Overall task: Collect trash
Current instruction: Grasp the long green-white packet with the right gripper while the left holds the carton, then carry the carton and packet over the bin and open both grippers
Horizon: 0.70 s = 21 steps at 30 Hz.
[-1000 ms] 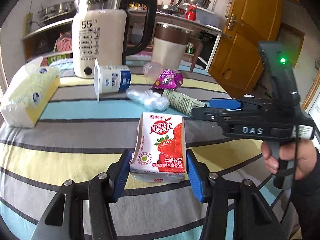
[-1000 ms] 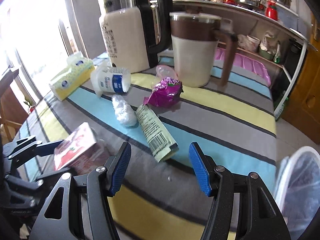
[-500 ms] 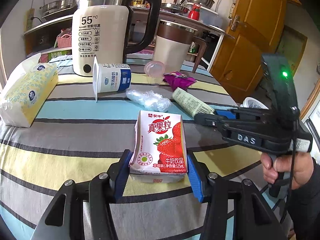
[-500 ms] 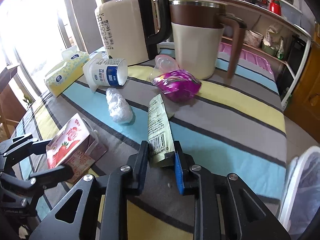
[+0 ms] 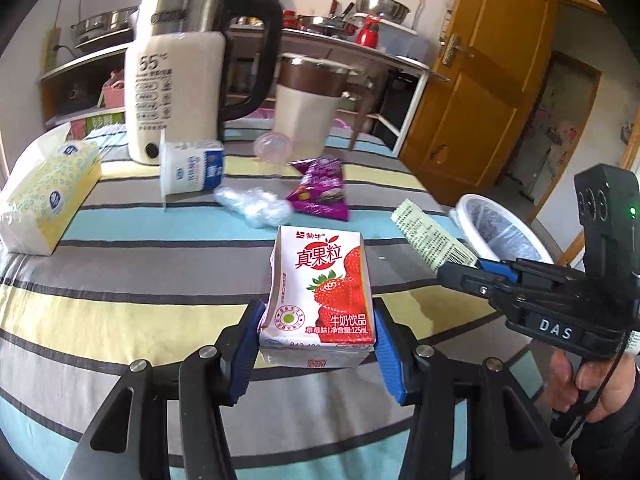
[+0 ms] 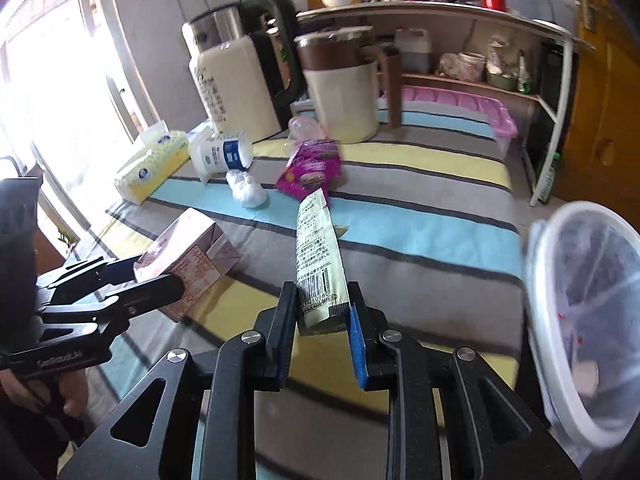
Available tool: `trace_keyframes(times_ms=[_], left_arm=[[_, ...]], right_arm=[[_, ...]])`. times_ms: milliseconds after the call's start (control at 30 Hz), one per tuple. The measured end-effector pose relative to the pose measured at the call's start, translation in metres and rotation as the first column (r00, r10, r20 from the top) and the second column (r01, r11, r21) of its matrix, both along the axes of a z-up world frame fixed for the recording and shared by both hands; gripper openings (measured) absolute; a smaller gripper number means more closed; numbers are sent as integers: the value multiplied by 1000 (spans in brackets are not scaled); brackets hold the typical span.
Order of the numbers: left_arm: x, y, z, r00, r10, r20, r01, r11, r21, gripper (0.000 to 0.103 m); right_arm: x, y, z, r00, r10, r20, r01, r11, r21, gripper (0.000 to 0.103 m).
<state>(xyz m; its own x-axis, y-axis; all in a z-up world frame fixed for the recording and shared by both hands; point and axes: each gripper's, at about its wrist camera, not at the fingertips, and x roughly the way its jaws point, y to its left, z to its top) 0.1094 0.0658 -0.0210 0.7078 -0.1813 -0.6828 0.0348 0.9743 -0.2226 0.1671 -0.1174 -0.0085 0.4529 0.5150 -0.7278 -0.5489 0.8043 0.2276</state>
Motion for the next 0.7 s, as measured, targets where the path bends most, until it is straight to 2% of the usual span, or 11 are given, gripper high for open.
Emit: trace_keyframes(times_ms=[400,700], left_arm=[[2,-57,21,993,-114,41,114,993,8,52],[19,-103,35,976,-202,82,201,979,20,52]], right_arm=[[-26,-64,23,991,-131,40,129,990,48,25],[-31,-122,33,961,-268,68,265,963,57,25]])
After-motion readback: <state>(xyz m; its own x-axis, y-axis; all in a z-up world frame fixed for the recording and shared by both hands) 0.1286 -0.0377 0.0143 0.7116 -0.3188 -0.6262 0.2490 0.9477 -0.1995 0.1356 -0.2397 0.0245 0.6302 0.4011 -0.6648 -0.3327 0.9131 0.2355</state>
